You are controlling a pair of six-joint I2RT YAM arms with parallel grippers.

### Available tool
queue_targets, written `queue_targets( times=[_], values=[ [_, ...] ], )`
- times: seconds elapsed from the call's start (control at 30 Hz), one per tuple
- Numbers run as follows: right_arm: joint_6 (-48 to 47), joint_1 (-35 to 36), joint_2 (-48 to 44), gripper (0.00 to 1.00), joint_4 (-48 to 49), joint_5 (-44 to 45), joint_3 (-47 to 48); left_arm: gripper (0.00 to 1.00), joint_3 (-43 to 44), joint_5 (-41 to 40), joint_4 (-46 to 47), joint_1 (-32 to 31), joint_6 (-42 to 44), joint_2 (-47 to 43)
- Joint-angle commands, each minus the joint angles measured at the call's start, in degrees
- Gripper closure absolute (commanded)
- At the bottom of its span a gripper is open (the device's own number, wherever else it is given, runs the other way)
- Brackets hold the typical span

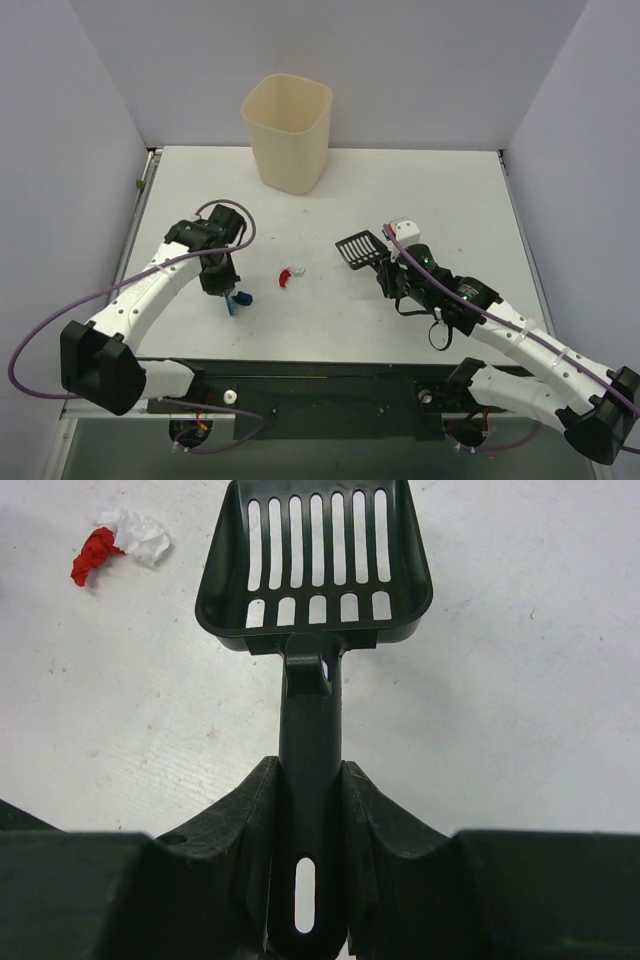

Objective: Sweep away the paper scraps from the table

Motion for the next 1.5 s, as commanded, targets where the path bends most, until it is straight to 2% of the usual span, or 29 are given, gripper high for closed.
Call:
queue_targets(
  times=[0.0, 0.2, 0.4, 0.5, 0.63, 0.8, 0.87, 0.97, 1.07, 1.27, 1.47],
  values=[
    [1.26, 0.23, -2.69, 1.00, 2.37, 2.74, -1.49, 1.00, 0.28, 6.29, 3.95, -4.01, -4.86, 5.12],
    [1.96, 0.22, -5.06, 1.00, 1.84, 3.61, -3.16, 1.00, 6.95, 10.16, 10.37, -7.27, -4.43, 15.49],
    [2.40, 0.05, -5.76, 1.00, 1.58, 4.05, -3.42, 1.00, 21.45, 9.55, 10.20, -9.82, -1.62, 24.38],
    [2.40, 0.05, -5.85, 1.00, 1.40, 4.32, -3.42, 1.00, 26.28, 10.96, 9.85, -10.61, 0.23, 26.59],
    [2.40, -0.04, -5.85, 1.00, 1.49, 4.93, -3.60, 1.00, 29.28, 8.68, 6.78, -10.87, 2.60, 27.21],
    [2.75, -0.04, -5.24, 1.00, 1.84, 4.93, -3.69, 1.00, 33.05, -0.80, 1.24, -10.79, 8.57, 25.27],
    [2.93, 0.14, -4.63, 1.00, 2.02, 4.94, -3.69, 1.00, 35.25, -1.61, 1.32, -10.87, 12.96, 25.53],
    [2.66, 0.22, -3.48, 1.00, 0.35, 3.89, -2.90, 1.00, 36.58, 0.14, 3.25, -10.87, 24.61, 26.41],
    [2.31, 0.66, -2.69, 1.00, -2.72, 2.83, -2.19, 1.00, 38.07, 0.58, 2.03, -10.87, 30.89, 28.52],
    [4.94, 5.84, -1.81, 1.00, -6.50, 1.24, -1.40, 1.00, 39.56, 0.33, 3.69, -12.63, 39.07, 32.21],
    [10.21, 18.40, -2.25, 1.00, -9.59, 8.08, -2.62, 1.00, 43.43, 0.94, 3.43, -13.07, 45.49, 37.48]
  ],
)
